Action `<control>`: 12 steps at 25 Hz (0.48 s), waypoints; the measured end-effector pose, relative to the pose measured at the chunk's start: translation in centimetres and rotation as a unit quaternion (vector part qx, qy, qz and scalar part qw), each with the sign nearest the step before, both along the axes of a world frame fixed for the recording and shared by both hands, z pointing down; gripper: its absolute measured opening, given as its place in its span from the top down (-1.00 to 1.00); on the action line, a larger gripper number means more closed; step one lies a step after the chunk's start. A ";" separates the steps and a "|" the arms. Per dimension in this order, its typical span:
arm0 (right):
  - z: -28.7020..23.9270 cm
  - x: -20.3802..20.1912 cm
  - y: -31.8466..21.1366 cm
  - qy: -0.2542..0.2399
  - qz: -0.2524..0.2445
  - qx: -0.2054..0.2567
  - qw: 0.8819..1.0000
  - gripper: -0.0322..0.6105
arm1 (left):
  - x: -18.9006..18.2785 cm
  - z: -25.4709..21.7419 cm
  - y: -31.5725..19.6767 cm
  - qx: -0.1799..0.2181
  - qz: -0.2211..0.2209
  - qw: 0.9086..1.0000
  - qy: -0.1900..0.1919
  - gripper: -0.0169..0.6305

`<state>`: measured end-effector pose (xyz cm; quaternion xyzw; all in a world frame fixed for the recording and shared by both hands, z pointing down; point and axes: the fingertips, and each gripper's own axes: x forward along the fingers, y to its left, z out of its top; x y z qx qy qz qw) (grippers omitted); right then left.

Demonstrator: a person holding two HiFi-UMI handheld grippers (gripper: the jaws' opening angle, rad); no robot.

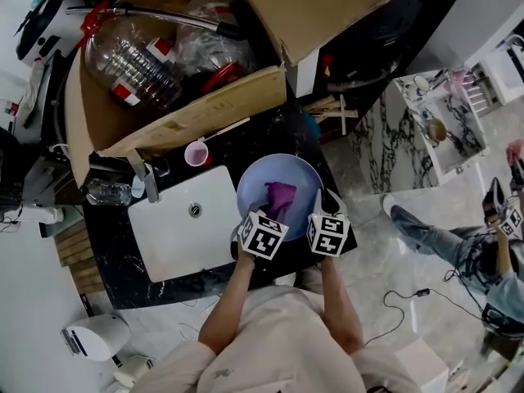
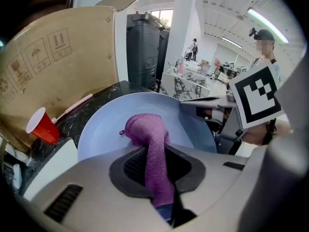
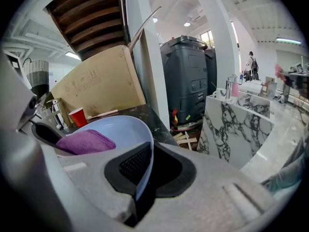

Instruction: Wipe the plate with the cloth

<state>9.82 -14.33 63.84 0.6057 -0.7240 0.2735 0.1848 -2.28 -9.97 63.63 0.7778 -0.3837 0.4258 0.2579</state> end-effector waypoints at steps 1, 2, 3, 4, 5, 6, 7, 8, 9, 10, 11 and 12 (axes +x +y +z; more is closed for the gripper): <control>0.0 0.0 0.0 0.001 -0.001 0.001 1.000 0.82 | 0.4 -0.1 0.1 0.002 0.004 1.000 0.005 0.76; 0.0 -0.1 0.0 0.001 -0.002 0.002 1.000 0.82 | 0.8 -0.1 0.2 0.004 0.010 1.000 0.013 0.76; 0.0 -0.1 0.0 0.002 -0.005 0.003 1.000 0.82 | 1.2 -0.3 0.2 0.008 0.015 1.000 0.021 0.76; 0.0 -0.2 0.0 0.003 -0.009 0.005 1.000 0.82 | 1.7 -0.4 0.3 0.012 0.020 0.999 0.030 0.76; -0.1 -0.2 0.0 0.004 -0.014 0.007 1.000 0.82 | 2.0 -0.6 0.4 0.017 0.025 0.999 0.038 0.76; -0.2 -0.3 0.0 0.003 -0.019 0.011 1.000 0.82 | 2.3 -0.8 0.4 0.022 0.028 0.998 0.044 0.76; -0.3 -0.3 0.0 0.001 -0.025 0.016 1.000 0.82 | 2.4 -1.0 0.4 0.028 0.030 0.998 0.048 0.76; -0.5 -0.3 0.0 -0.001 -0.030 0.023 0.999 0.81 | 2.5 -1.3 0.4 0.034 0.032 0.998 0.051 0.76; -0.8 -0.2 0.0 0.000 -0.034 0.030 0.999 0.78 | 2.5 -1.5 0.4 0.040 0.032 0.997 0.053 0.76; -1.2 -0.1 0.0 0.004 -0.039 0.036 0.999 0.77 | 2.4 -1.8 0.2 0.048 0.032 0.997 0.056 0.76; -1.5 0.0 0.0 0.010 -0.043 0.040 0.998 0.77 | 2.2 -2.0 0.1 0.057 0.031 0.996 0.059 0.76; -1.8 0.1 0.1 0.016 -0.049 0.043 0.998 0.77 | 2.1 -2.4 -0.1 0.066 0.030 0.995 0.063 0.76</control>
